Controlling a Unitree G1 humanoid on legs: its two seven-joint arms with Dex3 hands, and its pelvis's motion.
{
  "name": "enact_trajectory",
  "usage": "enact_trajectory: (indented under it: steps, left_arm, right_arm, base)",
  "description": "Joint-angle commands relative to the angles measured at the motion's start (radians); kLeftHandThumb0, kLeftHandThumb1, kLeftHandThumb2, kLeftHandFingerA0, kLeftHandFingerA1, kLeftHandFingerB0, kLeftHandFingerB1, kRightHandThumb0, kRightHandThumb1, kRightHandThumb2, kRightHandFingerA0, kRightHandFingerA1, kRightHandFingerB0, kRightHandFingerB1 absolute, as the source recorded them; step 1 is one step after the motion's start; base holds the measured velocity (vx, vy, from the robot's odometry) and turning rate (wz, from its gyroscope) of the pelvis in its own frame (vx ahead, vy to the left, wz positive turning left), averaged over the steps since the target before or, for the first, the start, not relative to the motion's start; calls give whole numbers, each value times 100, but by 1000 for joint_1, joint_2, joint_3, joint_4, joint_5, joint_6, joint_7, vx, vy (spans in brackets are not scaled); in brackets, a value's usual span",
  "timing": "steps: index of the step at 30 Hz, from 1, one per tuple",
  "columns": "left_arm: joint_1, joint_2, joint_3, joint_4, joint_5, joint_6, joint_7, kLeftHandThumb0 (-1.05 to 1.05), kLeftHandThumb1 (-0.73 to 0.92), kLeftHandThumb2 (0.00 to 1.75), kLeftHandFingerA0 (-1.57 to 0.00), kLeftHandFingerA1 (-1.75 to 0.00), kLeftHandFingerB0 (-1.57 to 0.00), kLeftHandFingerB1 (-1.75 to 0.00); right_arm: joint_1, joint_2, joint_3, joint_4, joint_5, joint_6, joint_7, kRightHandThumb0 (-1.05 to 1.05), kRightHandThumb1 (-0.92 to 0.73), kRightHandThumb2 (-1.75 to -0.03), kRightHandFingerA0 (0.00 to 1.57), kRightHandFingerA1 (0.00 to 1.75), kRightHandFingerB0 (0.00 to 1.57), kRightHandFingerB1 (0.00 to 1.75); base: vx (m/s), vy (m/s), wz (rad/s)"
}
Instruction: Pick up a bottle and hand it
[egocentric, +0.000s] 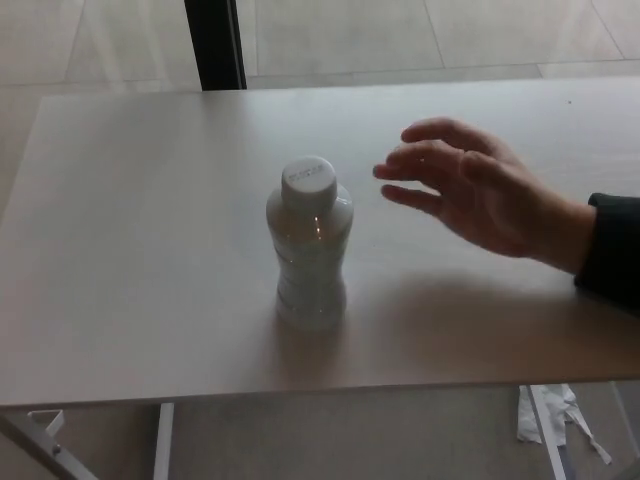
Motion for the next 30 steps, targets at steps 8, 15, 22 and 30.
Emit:
enact_trajectory:
  steps: [8, 15, 22, 30]
  left_arm:
    - [-248, -75, -329, -337, 35, 185, 20, -88, 48, 56, -48, -41, -30, -32]
    - [-230, -240, -570, -619, 45, 259, 38, -79, 50, 56, -31, -45, -26, -37]
    - [-237, -312, -678, -689, 77, 293, 61, -83, 53, 57, -30, -47, -26, -37]
    - [-256, -268, -788, -691, 161, 322, 27, -90, 53, 58, -19, -48, -19, -34]
  right_arm:
    - [-3, -11, -5, -5, 32, 9, 16, -86, -56, -57, 37, 72, 20, 54]
    - [-15, -15, 0, -2, 24, 22, 3, -86, -56, -58, 36, 68, 22, 53]
    - [-22, -17, 5, 2, 31, 28, 8, -86, -56, -57, 40, 64, 23, 50]
    - [-24, -19, 4, -30, 24, 61, -20, -86, -55, -57, 44, 64, 27, 52]
  base:
    - [0, 0, 0]
    - [0, 0, 0]
    - [0, 0, 0]
    - [0, 0, 0]
